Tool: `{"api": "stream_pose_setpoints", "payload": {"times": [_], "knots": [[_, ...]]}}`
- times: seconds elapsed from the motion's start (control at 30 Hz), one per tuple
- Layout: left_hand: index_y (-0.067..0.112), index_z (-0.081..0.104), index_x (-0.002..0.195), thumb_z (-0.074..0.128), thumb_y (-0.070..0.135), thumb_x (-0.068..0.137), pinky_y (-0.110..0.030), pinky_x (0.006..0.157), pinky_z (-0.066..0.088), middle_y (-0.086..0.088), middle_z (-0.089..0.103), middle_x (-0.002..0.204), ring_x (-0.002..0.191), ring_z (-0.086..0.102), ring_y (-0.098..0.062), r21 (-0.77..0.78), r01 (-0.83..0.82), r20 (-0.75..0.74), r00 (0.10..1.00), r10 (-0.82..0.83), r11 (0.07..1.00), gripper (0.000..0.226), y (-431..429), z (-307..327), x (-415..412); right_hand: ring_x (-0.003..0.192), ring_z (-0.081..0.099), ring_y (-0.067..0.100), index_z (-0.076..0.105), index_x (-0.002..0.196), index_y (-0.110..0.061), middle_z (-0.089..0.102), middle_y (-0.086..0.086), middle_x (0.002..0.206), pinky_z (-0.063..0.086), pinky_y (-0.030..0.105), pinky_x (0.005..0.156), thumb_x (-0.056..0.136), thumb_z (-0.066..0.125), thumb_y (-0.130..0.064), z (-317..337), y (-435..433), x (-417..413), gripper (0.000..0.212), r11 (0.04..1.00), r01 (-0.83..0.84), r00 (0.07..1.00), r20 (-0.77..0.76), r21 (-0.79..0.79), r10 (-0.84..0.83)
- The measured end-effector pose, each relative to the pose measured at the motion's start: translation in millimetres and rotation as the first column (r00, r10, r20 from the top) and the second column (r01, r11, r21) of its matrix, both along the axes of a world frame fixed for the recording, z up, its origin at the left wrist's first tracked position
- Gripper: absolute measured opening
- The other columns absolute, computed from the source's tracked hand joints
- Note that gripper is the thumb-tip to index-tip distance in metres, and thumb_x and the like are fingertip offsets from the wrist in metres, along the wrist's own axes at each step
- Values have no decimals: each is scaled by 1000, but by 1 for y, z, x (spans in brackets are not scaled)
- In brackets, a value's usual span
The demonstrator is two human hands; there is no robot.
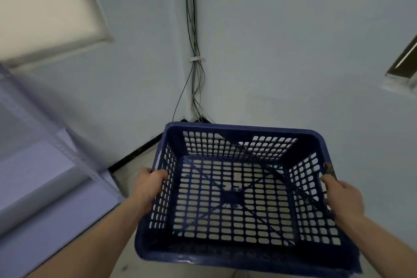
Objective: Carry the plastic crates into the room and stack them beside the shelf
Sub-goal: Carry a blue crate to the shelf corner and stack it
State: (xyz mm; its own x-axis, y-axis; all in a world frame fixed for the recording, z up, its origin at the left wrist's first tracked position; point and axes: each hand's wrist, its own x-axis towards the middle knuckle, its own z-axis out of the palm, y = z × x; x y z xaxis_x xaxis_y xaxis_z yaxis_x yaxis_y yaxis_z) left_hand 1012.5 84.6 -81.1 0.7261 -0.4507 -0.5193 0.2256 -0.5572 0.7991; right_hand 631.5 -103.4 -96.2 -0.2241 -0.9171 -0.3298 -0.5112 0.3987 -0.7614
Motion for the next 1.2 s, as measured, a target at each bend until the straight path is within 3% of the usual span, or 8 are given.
{"api": "stream_pose_setpoints", "payload": {"times": [0.13,0.4,0.53,0.7,0.8,1.1,1.2], "knots": [[-1,57,117,59,9,84,-34,58,48,-18,68,91,66,60,-26,14,-13,-4,1000,13,1000,34,-25,-2,34,79,69,38,70,85,-13,72,14,82,59,54,81,90,61,-52,-5,-39,38,40,999,-36,998,44,11,35],[-4,60,115,60,14,79,-35,55,49,-18,69,83,62,62,-27,52,-17,7,1000,16,999,40,-72,-18,92,80,66,38,65,86,-11,68,14,82,53,45,75,98,61,-44,-20,-102,93,35,997,-81,994,73,3,81],[-3,60,116,59,12,84,-36,55,52,-21,71,89,68,65,-30,58,33,-31,999,-31,998,36,-100,-34,129,67,58,32,67,88,-5,66,17,76,43,37,61,98,61,-41,-30,-114,118,38,999,-36,996,83,35,33],[-4,63,113,58,11,83,-39,60,53,-20,71,83,68,64,-31,50,136,-64,989,-133,989,34,-142,-55,182,77,65,35,70,95,-4,71,18,86,46,36,63,95,61,-42,-45,-111,152,39,992,96,993,63,83,-101],[-4,61,115,56,8,83,-38,58,51,-18,68,80,65,61,-30,53,203,-102,975,-196,978,34,-161,-59,215,71,61,31,69,102,-2,68,15,83,43,34,59,93,63,-42,-48,-102,177,42,979,183,981,51,94,-189],[-4,54,124,57,7,87,-33,55,50,-15,62,83,65,59,-27,56,195,-158,970,-184,979,39,-166,-78,303,65,57,30,69,100,-1,65,14,76,46,34,61,88,65,-42,-54,-102,269,44,966,237,971,11,101,-239],[0,61,110,57,7,84,-38,62,52,-15,65,81,66,60,-27,64,139,-143,981,-129,988,27,-159,-86,321,72,63,37,71,96,-8,70,17,82,55,48,70,72,62,-59,-70,-120,295,57,978,186,982,-41,94,-183]]}}
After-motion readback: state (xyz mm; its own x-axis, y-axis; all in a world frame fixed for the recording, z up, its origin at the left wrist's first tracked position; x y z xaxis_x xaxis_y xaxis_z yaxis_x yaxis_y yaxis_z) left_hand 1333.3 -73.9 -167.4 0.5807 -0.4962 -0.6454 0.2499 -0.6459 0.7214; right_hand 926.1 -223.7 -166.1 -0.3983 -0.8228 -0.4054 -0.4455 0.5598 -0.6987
